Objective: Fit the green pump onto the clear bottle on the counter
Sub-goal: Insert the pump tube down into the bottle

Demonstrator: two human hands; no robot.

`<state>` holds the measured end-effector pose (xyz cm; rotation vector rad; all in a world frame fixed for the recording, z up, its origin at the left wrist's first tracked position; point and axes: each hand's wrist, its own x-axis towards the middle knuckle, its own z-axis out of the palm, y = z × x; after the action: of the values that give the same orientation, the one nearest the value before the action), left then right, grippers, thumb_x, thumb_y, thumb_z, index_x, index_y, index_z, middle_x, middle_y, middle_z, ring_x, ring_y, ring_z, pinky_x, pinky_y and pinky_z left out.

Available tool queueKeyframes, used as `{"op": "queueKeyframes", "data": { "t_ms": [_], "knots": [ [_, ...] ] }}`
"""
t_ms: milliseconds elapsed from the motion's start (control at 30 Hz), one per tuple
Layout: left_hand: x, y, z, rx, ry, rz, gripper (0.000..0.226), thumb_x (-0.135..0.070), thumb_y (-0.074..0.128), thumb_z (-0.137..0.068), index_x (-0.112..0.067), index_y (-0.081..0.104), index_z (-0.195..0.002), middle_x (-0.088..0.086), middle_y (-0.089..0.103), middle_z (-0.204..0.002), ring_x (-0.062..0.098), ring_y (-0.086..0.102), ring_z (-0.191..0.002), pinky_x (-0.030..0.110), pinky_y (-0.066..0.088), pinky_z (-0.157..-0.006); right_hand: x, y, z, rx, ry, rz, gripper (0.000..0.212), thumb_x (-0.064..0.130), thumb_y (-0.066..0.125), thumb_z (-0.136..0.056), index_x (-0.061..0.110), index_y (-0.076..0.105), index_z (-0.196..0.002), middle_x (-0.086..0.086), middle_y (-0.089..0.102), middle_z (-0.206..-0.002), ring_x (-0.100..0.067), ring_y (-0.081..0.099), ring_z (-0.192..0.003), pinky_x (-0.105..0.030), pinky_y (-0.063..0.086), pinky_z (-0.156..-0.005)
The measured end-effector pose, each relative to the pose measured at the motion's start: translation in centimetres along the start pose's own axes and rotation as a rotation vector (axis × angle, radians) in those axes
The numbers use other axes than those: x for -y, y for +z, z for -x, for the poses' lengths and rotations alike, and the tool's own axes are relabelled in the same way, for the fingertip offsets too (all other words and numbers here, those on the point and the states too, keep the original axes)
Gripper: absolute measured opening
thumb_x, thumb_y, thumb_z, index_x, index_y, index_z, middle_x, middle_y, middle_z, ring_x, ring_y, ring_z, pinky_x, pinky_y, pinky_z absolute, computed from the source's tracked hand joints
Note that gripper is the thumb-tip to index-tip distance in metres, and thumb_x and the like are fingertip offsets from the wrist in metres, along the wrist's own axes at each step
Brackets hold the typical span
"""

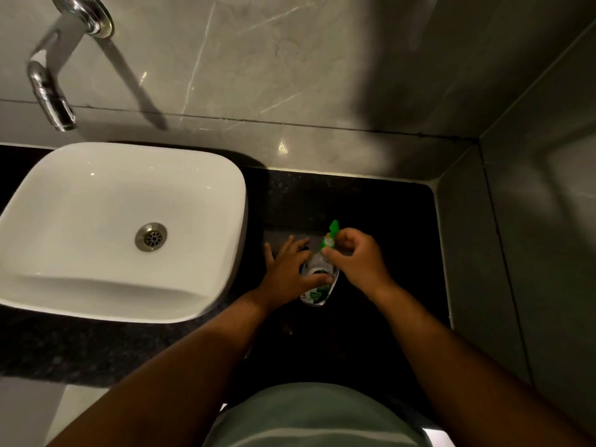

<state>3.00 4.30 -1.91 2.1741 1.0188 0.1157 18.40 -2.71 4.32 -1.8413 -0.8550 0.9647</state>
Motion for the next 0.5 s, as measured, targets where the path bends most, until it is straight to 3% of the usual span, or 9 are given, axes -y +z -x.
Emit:
{"op": "queueKeyframes", "data": {
  "t_ms": [100,200,333,400,500],
  "knots": [
    [-0.05,0.17,0.33,-0.025,-0.013,0.045,0.093,-0.094,0.041,-0.058,-0.029,0.059,-0.122,-0.012,0.027,-0.154,0.006,0.004,-0.143,0.044,-0.031,-0.100,-0.03,0.41,0.09,-0.012,0.015,-0.074,0.028,0.012,0.080,-0.075,0.028,0.062,-0.088,0.010,0.068,-0.088,0.002,0.066,-0.081,-0.013,0.055,-0.068],
    [-0.07,0.39,0.57,-0.032,-0.026,0.071,0.081,-0.089,0.046,-0.064,-0.034,0.058,-0.123,-0.013,0.026,-0.154,0.005,0.004,-0.142,0.044,-0.030,-0.101,-0.14,0.67,0.22,-0.049,0.052,-0.088,0.035,0.019,0.083,-0.072,0.028,0.059,-0.095,0.010,0.067,-0.092,-0.002,0.066,-0.086,-0.017,0.055,-0.070],
    [-0.73,0.90,0.59,-0.021,-0.011,0.089,0.080,-0.087,0.046,-0.068,-0.040,0.048,-0.133,-0.013,0.025,-0.154,0.005,0.004,-0.142,0.047,-0.028,-0.103,-0.02,0.89,0.08,-0.117,0.066,0.003,0.049,0.030,0.087,-0.065,0.029,0.054,-0.102,0.017,0.058,-0.087,0.002,0.059,-0.078,-0.010,0.045,-0.061],
    [-0.93,0.97,0.51,-0.024,-0.004,0.090,0.084,-0.087,0.045,-0.068,-0.039,0.043,-0.136,-0.012,0.026,-0.154,0.006,0.005,-0.143,0.049,-0.027,-0.104,-0.17,0.90,0.10,-0.081,0.099,-0.036,0.057,0.033,0.086,-0.067,0.027,0.053,-0.112,0.021,0.054,-0.094,0.005,0.057,-0.082,-0.008,0.045,-0.061],
    [-0.82,0.48,0.29,-0.036,0.002,0.058,0.080,-0.084,0.047,-0.068,-0.035,0.050,-0.131,-0.010,0.029,-0.153,0.010,0.007,-0.143,0.049,-0.027,-0.103,-0.53,0.36,0.24,0.001,0.122,-0.205,0.068,0.021,0.081,-0.075,0.022,0.047,-0.133,0.019,0.056,-0.108,0.005,0.059,-0.092,-0.008,0.052,-0.069]
  ]
}}
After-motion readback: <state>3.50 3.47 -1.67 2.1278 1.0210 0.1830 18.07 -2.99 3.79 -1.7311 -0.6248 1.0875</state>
